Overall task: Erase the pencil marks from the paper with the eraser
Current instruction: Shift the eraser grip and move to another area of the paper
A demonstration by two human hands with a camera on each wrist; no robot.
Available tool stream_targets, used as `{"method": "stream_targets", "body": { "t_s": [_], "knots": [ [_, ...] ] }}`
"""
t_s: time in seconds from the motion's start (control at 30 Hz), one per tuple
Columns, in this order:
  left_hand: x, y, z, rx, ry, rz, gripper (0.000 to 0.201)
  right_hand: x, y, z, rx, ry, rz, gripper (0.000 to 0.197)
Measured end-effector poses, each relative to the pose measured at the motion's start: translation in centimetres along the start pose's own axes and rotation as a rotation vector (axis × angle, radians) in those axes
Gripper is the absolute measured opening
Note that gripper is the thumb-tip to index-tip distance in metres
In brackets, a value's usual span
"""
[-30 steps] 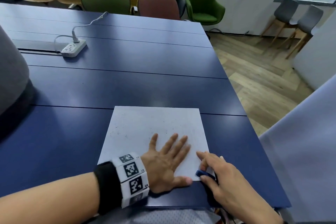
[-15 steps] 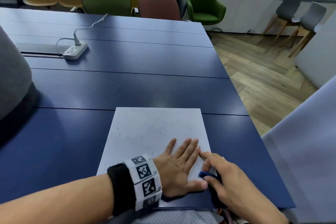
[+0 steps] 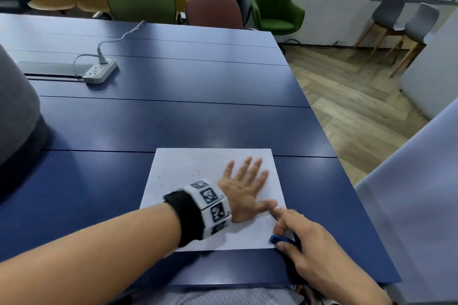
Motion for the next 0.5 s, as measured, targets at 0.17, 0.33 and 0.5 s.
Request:
{"method": "stream_targets", "body": {
  "t_s": [0.17,0.33,0.5],
  "knots": [
    [0.7,0.8,0.0,-0.037,-0.022,-0.094,0.078,0.1,0.0,-0.1,-0.001,-0.007,-0.01,0.023],
    [0.9,-2.8,-8.0,-0.385,-0.18,-0.086,0.087,0.0,-0.1,-0.3,-0.024,0.035,-0.017,0.032],
    [-0.5,-2.1,-8.4,-0.448,-0.251,0.018,0.09,-0.2,-0.2,-0.2,-0.028,0.03,0.003,0.04]
  ]
}}
Point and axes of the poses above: each hand's wrist, its own y-axis towards the middle knuckle, its own x-axis out of the palm, z = x × y, the point moved 7 cm from there along y, towards the middle knuckle, and after that the axes turned 1 degree about -x, right-handed, at the moved point
